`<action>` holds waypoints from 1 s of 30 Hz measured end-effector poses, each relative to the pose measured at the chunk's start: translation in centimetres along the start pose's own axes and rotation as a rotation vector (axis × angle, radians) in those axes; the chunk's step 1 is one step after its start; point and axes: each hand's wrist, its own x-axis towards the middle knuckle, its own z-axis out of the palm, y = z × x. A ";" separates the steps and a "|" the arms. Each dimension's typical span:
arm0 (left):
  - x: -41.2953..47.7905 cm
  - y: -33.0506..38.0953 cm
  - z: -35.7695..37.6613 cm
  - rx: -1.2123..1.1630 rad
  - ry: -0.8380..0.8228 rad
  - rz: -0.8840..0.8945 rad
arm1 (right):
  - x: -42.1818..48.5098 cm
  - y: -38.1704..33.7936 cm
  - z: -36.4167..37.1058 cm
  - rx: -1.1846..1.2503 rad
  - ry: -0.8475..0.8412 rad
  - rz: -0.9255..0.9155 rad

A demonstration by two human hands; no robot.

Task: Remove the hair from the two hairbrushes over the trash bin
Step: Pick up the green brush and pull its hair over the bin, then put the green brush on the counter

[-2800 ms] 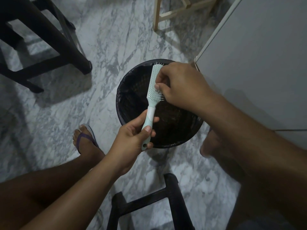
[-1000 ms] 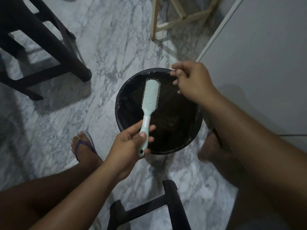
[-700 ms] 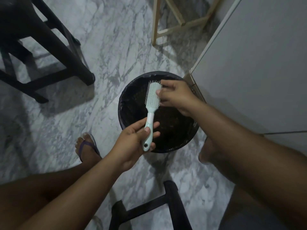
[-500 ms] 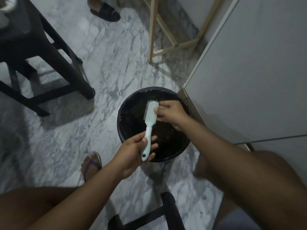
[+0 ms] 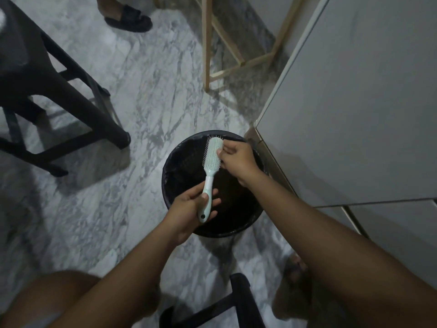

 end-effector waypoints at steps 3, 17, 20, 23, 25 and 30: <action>-3.1 2.7 0.9 0.111 0.004 0.049 | -2.2 -4.3 -1.7 0.010 -0.014 -0.025; -26.4 21.9 17.7 0.545 -0.360 0.097 | -22.5 -27.2 -20.5 0.202 0.406 -0.133; -30.1 22.9 23.1 0.630 -0.502 0.124 | -28.1 -28.8 -26.5 0.270 0.527 -0.162; -32.9 21.8 29.0 0.660 -0.613 0.126 | -33.1 -28.4 -32.5 0.358 0.643 -0.180; -34.0 20.2 33.2 0.691 -0.660 0.113 | -35.9 -27.3 -36.4 0.386 0.722 -0.168; -35.6 15.1 43.4 0.779 -0.709 0.063 | -41.2 -23.3 -46.0 0.482 0.800 -0.131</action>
